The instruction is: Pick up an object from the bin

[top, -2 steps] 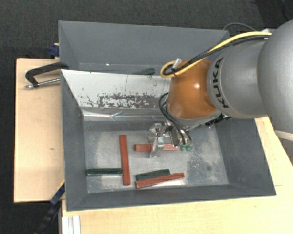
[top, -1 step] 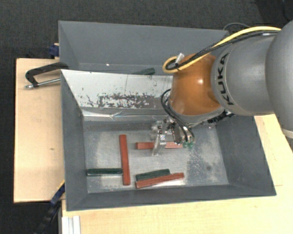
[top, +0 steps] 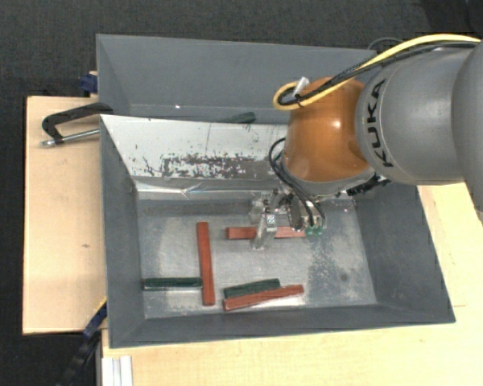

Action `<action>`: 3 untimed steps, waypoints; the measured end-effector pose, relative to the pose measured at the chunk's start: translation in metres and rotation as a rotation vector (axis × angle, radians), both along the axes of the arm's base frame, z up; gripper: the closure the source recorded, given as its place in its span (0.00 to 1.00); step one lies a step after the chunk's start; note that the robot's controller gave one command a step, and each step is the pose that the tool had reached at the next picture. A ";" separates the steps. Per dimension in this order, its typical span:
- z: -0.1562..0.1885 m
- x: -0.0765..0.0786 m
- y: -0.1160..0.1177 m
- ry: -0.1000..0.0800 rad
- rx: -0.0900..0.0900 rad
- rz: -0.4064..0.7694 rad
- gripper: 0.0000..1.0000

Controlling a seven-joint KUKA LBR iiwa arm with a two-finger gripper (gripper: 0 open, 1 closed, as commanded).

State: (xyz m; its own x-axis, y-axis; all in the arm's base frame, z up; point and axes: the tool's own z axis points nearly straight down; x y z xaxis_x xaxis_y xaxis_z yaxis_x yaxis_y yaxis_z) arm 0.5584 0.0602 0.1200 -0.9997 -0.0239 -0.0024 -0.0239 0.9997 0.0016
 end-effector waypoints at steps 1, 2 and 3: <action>0.014 0.001 0.000 -0.004 0.000 0.000 1.00; 0.025 0.002 0.000 -0.005 0.000 0.000 1.00; 0.032 0.002 0.000 -0.006 0.000 0.000 1.00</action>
Offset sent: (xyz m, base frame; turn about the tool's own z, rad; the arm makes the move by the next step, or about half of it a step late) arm -0.0001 -0.0001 0.0425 0.0000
